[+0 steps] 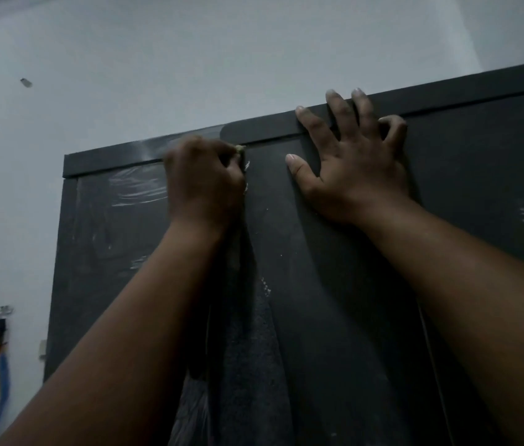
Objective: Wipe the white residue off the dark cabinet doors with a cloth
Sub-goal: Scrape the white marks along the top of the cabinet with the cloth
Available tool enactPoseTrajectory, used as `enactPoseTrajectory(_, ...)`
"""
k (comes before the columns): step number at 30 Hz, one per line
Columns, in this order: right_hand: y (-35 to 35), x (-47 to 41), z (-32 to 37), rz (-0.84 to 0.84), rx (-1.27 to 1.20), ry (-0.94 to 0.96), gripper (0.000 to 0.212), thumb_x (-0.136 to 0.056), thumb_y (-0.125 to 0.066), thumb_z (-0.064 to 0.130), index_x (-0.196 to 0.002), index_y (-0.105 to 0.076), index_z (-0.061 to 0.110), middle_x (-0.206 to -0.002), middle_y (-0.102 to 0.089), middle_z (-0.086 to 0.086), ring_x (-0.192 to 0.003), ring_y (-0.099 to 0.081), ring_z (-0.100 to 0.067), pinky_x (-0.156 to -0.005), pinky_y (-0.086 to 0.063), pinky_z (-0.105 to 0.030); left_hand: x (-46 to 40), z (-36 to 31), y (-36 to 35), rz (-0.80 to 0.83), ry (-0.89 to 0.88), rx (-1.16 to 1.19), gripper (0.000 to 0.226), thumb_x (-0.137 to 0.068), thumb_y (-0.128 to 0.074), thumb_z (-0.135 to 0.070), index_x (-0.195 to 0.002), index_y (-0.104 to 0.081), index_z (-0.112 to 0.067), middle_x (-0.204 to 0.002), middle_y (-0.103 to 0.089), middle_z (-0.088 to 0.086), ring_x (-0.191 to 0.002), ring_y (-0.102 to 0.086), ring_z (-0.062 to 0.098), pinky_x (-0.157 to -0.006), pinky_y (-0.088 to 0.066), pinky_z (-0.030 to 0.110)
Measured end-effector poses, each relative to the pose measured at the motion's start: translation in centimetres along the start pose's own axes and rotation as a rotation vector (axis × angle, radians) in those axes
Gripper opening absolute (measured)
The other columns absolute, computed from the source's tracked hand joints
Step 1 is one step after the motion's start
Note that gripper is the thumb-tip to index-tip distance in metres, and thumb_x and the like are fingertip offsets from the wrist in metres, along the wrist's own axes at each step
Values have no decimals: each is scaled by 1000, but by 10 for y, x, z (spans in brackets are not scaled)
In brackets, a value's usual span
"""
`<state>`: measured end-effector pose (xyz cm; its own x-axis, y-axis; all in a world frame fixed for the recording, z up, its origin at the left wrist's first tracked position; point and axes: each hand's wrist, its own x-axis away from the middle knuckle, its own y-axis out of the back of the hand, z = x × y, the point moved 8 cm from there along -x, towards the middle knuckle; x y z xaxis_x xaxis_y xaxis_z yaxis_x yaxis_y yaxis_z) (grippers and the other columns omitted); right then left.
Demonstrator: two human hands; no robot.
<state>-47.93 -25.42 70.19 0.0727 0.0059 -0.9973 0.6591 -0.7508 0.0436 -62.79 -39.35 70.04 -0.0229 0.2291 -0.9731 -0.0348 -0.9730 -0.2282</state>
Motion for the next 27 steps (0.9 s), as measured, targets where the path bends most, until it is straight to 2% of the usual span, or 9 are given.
enactPoseTrajectory(3,0,1,0,-1,-7,3,73,-93,-25,74,-159,-18,43,-171,-8,0,-158,2,-26,-118,-14,-58,4,-10,-3,44,-81,-51,15,-86,-72,-16,-85,-84,-8,-80,-76,17,-75,-68,33,-75,-52,38)
enactPoseTrajectory(7,0,3,-1,6,-6,12,73,-94,-24,73,-160,-17,42,-172,-7,-1,-158,3,-27,-118,-11,-56,-2,13,11,-1,68,-107,18,-89,-70,-21,-94,-84,-12,-91,-79,14,-87,-73,30,-83,-53,33)
enactPoseTrajectory(10,0,4,-1,10,-14,10,73,-94,-25,73,-160,-17,41,-172,-6,-1,-158,4,-27,-120,-10,-57,-6,21,16,-35,171,-110,19,-86,-68,-18,-92,-83,-8,-91,-78,17,-89,-73,31,-85,-50,31)
enactPoseTrajectory(15,-2,3,0,9,-14,7,73,-94,-25,73,-159,-17,42,-172,-4,-1,-158,5,-27,-120,-10,-58,-9,-6,-1,48,87,-114,20,-88,-68,-20,-94,-84,-9,-95,-78,18,-93,-71,33,-86,-45,32)
enactPoseTrajectory(17,-2,3,-1,8,-16,10,73,-94,-24,73,-159,-17,42,-172,-4,-1,-158,5,-27,-120,-10,-58,-9,-16,-6,75,38,-111,21,-89,-68,-22,-93,-84,-9,-93,-78,18,-91,-71,33,-83,-50,34)
enactPoseTrajectory(23,-1,5,-2,8,-6,18,74,-94,-24,73,-160,-17,40,-172,-4,-2,-158,5,-27,-120,-10,-56,-11,13,10,10,185,-136,20,-84,-68,-20,-89,-83,-9,-88,-78,17,-87,-73,30,-84,-52,30)
enactPoseTrajectory(27,-1,5,-1,-4,-21,16,73,-93,-26,72,-159,-20,41,-172,-5,-2,-158,3,-28,-119,-11,-57,-11,7,7,2,194,-155,20,-82,-66,-17,-86,-82,-6,-87,-77,19,-87,-72,33,-85,-49,31)
